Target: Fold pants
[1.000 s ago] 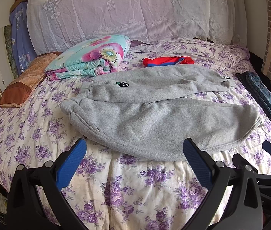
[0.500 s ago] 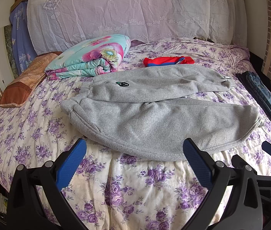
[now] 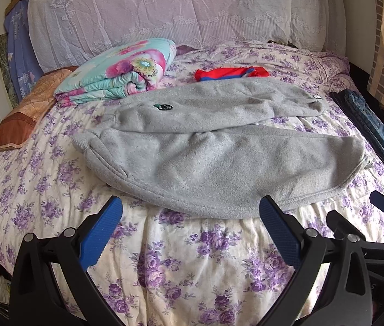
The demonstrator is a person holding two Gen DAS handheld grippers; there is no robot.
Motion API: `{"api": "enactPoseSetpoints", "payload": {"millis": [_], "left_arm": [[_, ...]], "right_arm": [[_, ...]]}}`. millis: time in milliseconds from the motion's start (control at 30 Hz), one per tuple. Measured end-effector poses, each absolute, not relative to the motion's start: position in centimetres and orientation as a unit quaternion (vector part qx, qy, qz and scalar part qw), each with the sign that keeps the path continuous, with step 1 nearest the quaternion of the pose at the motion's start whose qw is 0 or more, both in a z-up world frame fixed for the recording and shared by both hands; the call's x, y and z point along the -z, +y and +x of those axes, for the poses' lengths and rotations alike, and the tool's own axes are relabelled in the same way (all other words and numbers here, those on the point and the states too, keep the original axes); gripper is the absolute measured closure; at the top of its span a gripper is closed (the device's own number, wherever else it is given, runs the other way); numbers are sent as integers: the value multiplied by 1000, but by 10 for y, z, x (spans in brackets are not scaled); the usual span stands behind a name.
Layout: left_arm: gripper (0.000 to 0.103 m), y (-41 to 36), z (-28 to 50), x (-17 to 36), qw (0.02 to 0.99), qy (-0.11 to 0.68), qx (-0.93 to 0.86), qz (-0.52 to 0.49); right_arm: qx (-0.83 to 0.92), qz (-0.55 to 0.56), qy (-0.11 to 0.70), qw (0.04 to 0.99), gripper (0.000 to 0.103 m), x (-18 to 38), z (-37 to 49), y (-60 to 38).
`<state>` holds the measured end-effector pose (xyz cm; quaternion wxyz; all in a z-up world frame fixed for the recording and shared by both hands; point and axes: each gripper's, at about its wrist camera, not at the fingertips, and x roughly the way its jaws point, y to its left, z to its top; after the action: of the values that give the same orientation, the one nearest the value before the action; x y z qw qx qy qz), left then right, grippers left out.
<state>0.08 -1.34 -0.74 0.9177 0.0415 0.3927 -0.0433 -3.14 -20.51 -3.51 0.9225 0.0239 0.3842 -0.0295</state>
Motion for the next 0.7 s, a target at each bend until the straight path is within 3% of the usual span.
{"api": "enactPoseSetpoints", "payload": {"millis": [200,433,600,633,667,700], "left_arm": [[5,5,37,51,869,490,66,-3],[5,106,105,60,852,509,-2,-121],[5,130,146,76,830,535,16,-156],[8,131,153,77,829,537,21,-156],[38,132,157,78,828,537,24,-159],[58,134,160,80,827,538,22,-159]], "right_arm": [[54,37,406,912,3,51,-28,-224],[82,53,406,908,3,57,-36,-251],[90,56,410,906,3,59,-38,-262],[91,56,411,905,3,59,-39,-263],[93,56,412,905,3,58,-40,-265],[96,55,411,905,3,57,-41,-267]]}}
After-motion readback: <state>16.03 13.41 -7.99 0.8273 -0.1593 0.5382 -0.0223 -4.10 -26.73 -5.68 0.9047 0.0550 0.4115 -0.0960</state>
